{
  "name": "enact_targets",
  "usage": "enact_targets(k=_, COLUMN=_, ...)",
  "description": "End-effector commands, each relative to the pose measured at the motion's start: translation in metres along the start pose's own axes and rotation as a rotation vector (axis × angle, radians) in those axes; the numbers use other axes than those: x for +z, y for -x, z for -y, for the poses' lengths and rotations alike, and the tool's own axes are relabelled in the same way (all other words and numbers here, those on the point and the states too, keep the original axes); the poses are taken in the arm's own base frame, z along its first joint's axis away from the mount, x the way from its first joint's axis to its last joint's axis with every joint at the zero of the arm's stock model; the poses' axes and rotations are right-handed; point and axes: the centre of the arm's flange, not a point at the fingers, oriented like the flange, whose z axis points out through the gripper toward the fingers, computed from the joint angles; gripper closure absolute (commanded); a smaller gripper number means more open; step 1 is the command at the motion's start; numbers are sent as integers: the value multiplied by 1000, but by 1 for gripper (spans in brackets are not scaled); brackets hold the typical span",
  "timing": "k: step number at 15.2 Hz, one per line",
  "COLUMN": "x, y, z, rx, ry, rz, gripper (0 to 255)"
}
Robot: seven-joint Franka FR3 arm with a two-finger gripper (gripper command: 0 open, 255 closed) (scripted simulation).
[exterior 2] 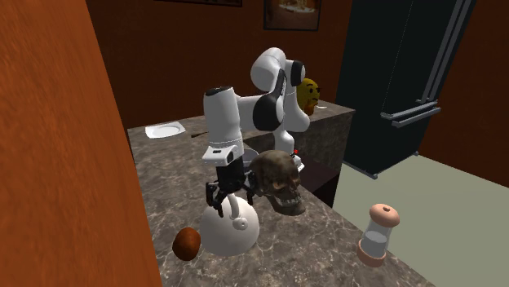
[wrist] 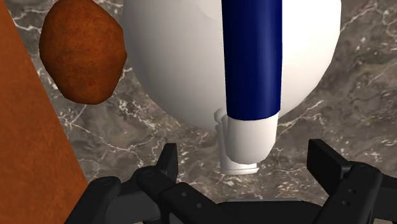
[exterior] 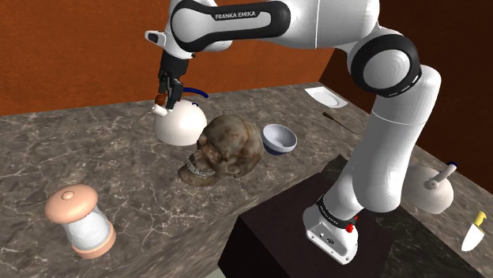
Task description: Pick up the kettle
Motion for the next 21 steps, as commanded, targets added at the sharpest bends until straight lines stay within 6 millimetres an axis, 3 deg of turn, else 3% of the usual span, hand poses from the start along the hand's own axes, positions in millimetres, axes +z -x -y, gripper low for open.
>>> enact_targets(k=1, x=2, y=0, z=0, rx=0, ry=0, rz=0, gripper=255)
enact_targets(k=10, x=2, y=0, z=0, rx=0, ry=0, rz=0, gripper=255)
enact_targets(k=21, x=-54, y=-13, z=-1, rx=0, ry=0, rz=0, gripper=255)
